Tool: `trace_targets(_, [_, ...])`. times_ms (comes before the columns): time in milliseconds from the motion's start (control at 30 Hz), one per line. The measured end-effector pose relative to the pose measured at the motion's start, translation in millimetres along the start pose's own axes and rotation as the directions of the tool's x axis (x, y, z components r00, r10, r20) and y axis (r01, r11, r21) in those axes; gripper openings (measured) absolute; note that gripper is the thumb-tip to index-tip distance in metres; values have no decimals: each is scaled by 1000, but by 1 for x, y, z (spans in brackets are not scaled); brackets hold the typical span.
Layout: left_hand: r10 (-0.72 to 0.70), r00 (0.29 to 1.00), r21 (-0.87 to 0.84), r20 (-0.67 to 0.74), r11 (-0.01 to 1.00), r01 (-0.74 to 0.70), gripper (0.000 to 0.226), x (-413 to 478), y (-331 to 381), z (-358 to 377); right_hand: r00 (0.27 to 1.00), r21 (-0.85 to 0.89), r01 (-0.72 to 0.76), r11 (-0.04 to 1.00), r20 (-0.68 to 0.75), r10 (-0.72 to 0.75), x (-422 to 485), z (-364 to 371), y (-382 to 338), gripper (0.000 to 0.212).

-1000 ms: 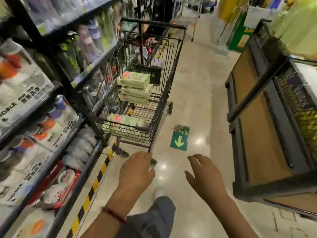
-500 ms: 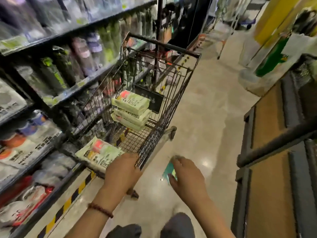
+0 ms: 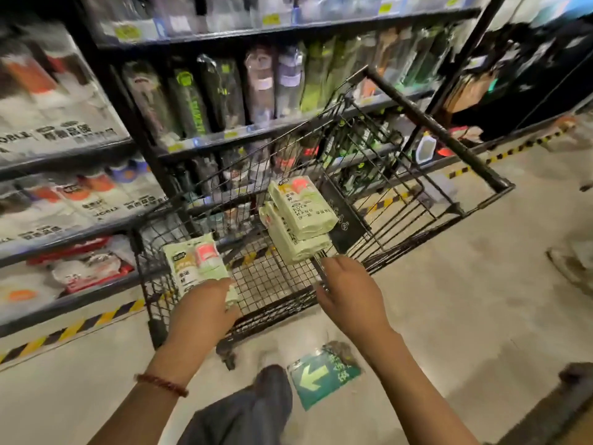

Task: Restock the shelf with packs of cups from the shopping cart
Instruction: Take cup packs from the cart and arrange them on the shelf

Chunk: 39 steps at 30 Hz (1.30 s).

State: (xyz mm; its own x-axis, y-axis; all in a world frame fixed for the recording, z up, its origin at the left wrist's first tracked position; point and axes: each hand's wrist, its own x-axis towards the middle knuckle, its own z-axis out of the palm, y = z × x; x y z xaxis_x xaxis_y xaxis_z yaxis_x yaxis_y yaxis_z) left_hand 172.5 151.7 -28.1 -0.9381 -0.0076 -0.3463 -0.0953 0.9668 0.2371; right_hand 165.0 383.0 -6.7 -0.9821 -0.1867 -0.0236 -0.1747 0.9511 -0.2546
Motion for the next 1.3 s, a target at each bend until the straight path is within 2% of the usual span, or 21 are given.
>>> trace_targets(267, [-231,967,3,112,973,232,56,83,12,12,990,8,61,998,129,-61,125,24,47,36])
trace_targets(367, [-242,965,-34,103,968,247,56,109,15,19,977,19,76,997,200,-78,168,35,58,37])
trace_targets(567, [-323,918,-91,228,932,351,60,172,30,41,951,22,8,1000,310,-14,249,72,105,42])
trace_targets(667, [-347,889,-182,298,894,410,65,212,45,62,927,2,-24,1000,375,21,291,100,130,42])
trace_targets(767, [-387,855,-351,345,792,500,69,256,57,87,905,-28,-44,999,421,51,324,127,150,42])
trace_targets(833, [-392,846,-355,360,781,513,71,282,64,102,892,-42,-40,998,448,55,337,146,160,45])
trace_targets(933, [-398,841,-394,366,752,528,77,311,72,127,878,-36,-63,997,473,73,343,172,166,58])
trace_targets(1100, [-391,799,-542,457,590,599,73,335,81,154,871,-36,-108,994,478,112,344,198,166,78])
trace_targets(1233, [-488,779,-543,394,561,625,66,332,54,158,847,-12,-171,985,508,154,348,213,177,101])
trace_targets(1300, [-515,771,-566,374,532,630,64,326,41,160,798,54,-280,959,568,201,353,220,179,118])
